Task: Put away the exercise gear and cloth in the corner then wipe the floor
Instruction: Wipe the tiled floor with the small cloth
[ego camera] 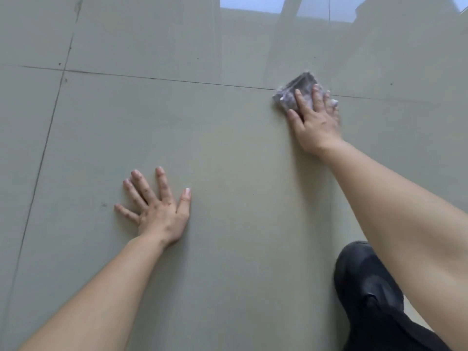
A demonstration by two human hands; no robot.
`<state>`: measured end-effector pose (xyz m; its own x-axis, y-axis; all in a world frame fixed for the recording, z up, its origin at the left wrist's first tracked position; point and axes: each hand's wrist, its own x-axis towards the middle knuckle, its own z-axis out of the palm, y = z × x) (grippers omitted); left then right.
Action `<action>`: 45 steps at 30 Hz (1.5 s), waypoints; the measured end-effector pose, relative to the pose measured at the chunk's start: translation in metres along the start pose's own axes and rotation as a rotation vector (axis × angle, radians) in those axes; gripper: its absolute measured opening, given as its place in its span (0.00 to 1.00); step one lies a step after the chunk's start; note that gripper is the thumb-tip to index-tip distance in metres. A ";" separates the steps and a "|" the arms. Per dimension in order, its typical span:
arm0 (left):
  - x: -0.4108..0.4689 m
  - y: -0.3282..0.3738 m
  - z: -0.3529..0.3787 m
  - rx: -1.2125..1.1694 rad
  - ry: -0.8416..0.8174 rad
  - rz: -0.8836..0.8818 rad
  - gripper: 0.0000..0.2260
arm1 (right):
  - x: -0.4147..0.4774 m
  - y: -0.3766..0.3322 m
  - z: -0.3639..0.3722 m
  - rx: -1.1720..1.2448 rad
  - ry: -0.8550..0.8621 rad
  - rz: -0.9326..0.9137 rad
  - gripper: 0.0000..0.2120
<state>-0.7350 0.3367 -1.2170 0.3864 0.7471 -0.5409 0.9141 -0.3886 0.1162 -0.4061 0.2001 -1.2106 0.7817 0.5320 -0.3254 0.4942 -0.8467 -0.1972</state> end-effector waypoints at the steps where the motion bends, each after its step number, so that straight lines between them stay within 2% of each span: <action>1: 0.000 0.001 0.000 0.003 0.004 0.000 0.36 | -0.012 0.022 -0.001 0.014 0.012 0.094 0.28; 4: -0.001 0.002 -0.002 0.001 0.001 0.000 0.36 | -0.070 0.037 0.025 0.088 0.074 0.264 0.27; 6: -0.001 0.002 -0.003 -0.003 -0.001 -0.008 0.35 | -0.122 0.018 0.053 0.110 0.114 0.279 0.27; 9: -0.001 0.003 -0.005 -0.026 -0.020 -0.019 0.34 | -0.200 -0.021 0.086 0.117 0.068 0.137 0.27; 12: -0.003 0.001 -0.008 -0.088 -0.008 -0.005 0.30 | -0.250 -0.056 0.105 0.049 -0.041 -0.128 0.27; 14: -0.007 -0.005 -0.008 -0.150 0.037 0.013 0.27 | -0.252 -0.064 0.108 -0.004 -0.100 -0.306 0.26; 17: -0.018 -0.016 -0.006 -0.155 0.108 0.044 0.25 | -0.203 -0.052 0.096 -0.115 0.003 -0.528 0.24; 19: -0.028 -0.022 -0.002 -0.067 0.119 0.078 0.26 | -0.159 -0.040 0.073 -0.146 -0.035 -0.460 0.24; 21: -0.038 -0.025 0.000 -0.005 0.129 0.096 0.26 | -0.121 -0.033 0.051 -0.135 -0.105 -0.246 0.25; 24: -0.069 -0.025 0.004 -0.014 0.032 0.051 0.27 | -0.119 -0.035 0.034 -0.182 -0.166 -0.106 0.25; 26: -0.100 -0.024 0.009 -0.019 -0.068 0.031 0.28 | -0.157 -0.042 0.037 -0.181 -0.211 -0.084 0.29; 28: -0.130 -0.022 0.012 -0.009 -0.200 0.013 0.27 | -0.215 -0.046 0.041 -0.198 -0.283 -0.147 0.32; 31: -0.176 -0.020 0.009 -0.039 -0.455 -0.006 0.28 | -0.292 -0.045 0.026 -0.266 -0.520 -0.227 0.31; 34: -0.238 -0.014 -0.023 -0.021 -0.587 0.006 0.28 | -0.336 -0.046 -0.017 -0.354 -0.798 -0.223 0.24; 36: -0.278 -0.009 -0.066 0.025 -0.585 0.038 0.27 | -0.353 -0.049 -0.060 -0.399 -0.839 -0.240 0.21; 41: -0.350 -0.011 -0.229 0.127 -0.511 0.029 0.27 | -0.358 -0.092 -0.229 -0.445 -0.733 -0.266 0.24; 45: -0.402 -0.008 -0.423 0.137 -0.304 0.025 0.28 | -0.355 -0.159 -0.417 -0.435 -0.542 -0.329 0.22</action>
<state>-0.8459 0.2672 -0.6481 0.3348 0.5495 -0.7655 0.8719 -0.4887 0.0305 -0.6040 0.1484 -0.6783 0.3282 0.5833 -0.7430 0.8619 -0.5069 -0.0173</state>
